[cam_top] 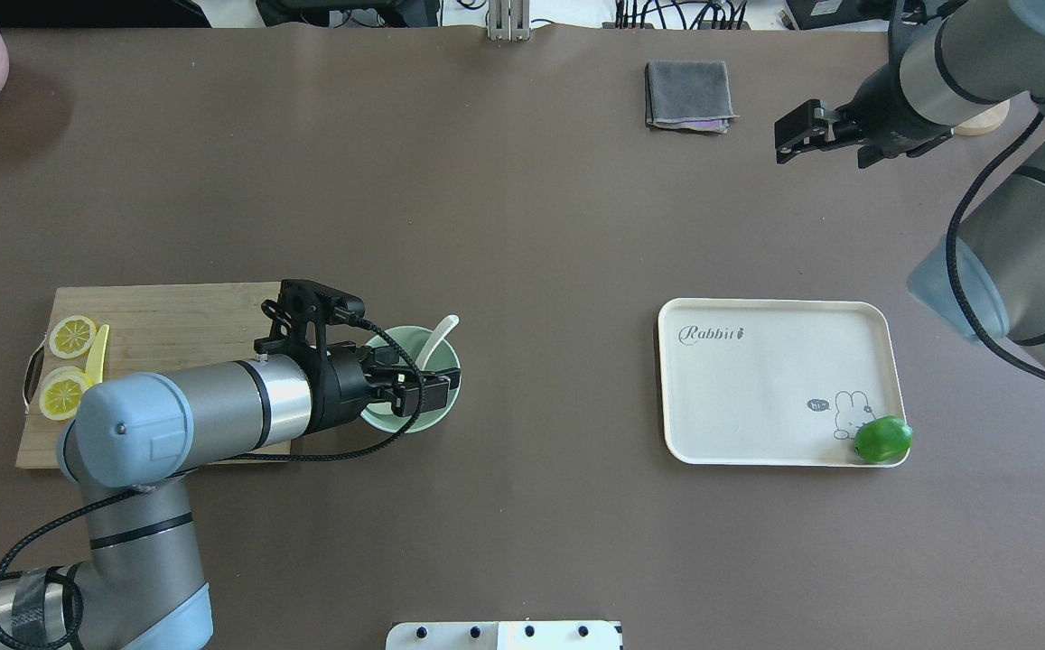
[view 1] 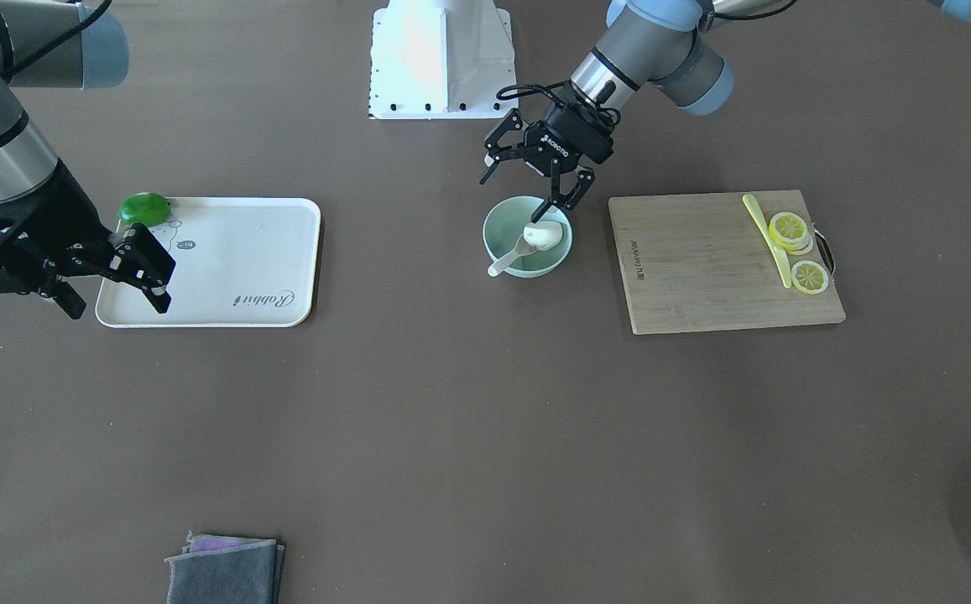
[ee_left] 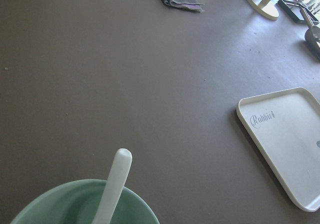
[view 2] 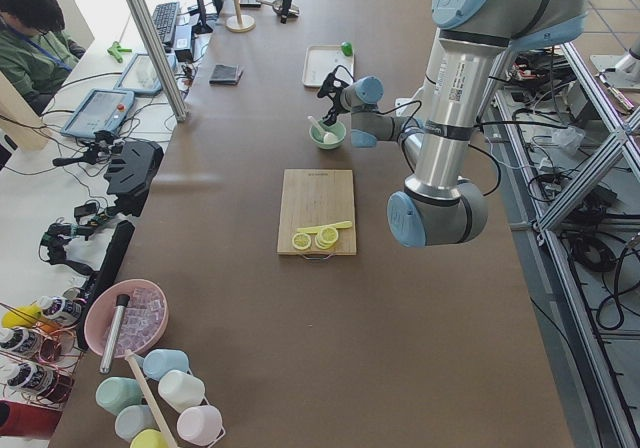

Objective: Put spoon and bun in bowl

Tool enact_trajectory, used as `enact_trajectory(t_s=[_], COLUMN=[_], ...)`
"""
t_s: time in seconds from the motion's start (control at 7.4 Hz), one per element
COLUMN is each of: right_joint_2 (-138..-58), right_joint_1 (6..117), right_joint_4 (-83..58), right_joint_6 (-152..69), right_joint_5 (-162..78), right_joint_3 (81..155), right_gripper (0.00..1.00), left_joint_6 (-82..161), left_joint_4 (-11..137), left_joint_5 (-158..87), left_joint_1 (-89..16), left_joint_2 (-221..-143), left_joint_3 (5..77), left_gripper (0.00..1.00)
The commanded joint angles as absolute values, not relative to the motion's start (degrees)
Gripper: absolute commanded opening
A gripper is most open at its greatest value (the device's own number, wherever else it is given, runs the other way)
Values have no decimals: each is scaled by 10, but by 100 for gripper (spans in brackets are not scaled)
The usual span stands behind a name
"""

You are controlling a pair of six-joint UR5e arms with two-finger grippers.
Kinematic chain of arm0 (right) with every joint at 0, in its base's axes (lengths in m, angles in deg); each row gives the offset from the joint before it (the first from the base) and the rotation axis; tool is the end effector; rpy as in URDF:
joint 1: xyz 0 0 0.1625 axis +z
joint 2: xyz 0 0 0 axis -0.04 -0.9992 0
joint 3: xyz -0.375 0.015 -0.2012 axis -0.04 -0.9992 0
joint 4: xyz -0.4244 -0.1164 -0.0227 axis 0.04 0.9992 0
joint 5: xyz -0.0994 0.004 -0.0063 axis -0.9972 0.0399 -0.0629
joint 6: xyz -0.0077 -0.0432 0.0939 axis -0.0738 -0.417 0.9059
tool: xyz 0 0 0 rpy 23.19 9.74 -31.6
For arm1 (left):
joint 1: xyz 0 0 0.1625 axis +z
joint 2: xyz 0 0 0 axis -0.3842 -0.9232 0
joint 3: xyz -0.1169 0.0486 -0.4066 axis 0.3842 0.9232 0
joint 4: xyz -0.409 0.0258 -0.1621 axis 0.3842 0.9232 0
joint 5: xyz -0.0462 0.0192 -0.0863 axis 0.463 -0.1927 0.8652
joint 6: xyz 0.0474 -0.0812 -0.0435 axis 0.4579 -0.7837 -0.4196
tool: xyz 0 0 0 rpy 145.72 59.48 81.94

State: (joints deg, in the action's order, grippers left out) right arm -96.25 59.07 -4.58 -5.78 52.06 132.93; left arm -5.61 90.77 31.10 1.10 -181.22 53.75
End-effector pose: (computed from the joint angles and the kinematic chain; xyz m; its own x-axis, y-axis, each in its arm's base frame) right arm -0.2666 -0.5637 0.2837 0.6544 0.0029 0.7561 -0.2088 0.9618 0.1770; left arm 0.5088 -0.3479 0.2500 0.2606 0.4404 -0.8592 0.3112 0.8041 0.5066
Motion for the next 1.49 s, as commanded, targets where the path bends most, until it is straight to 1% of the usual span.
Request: enact_trajectory(t_s=[0.0, 0.14, 0.27, 0.41, 0.54, 0.68, 0.95, 1.08, 1.22, 1.35], right_joint_2=[-968, -981, -1003, -1029, -1061, -1098, -1169, -1210, -1232, -1248], right_joint_1=[591, 592, 599, 624, 658, 701, 764, 792, 822, 844], right_joint_4=[-46, -58, -73, -77, -77, -77, -77, -80, -79, -79], right_joint_6=[-64, -67, -87, -146, -206, -279, -422, -509, -570, -584], right_joint_5=[522, 525, 525, 531, 554, 590, 626, 624, 628, 640], right_joint_3=[1329, 1330, 1329, 1329, 1328, 1325, 1310, 1308, 1308, 1310], right_gripper=[100, 100, 100, 100, 100, 100, 100, 100, 100, 100], left_joint_6=[-74, -81, -75, -58, 10, 79, 219, 300, 389, 505], left_joint_4=[938, 943, 928, 889, 862, 860, 857, 827, 757, 672], left_joint_5=[311, 303, 318, 402, 506, 594, 687, 734, 777, 799], left_joint_1=[12, 6, -27, -84, -154, -222, -337, -398, -469, -534], left_joint_2=[-1807, -1791, -1773, -1750, -1723, -1690, -1617, -1604, -1604, -1605], left_joint_3=[533, 526, 533, 532, 531, 528, 524, 513, 514, 514], left_gripper=[97, 97, 98, 98, 99, 99, 100, 100, 100, 100])
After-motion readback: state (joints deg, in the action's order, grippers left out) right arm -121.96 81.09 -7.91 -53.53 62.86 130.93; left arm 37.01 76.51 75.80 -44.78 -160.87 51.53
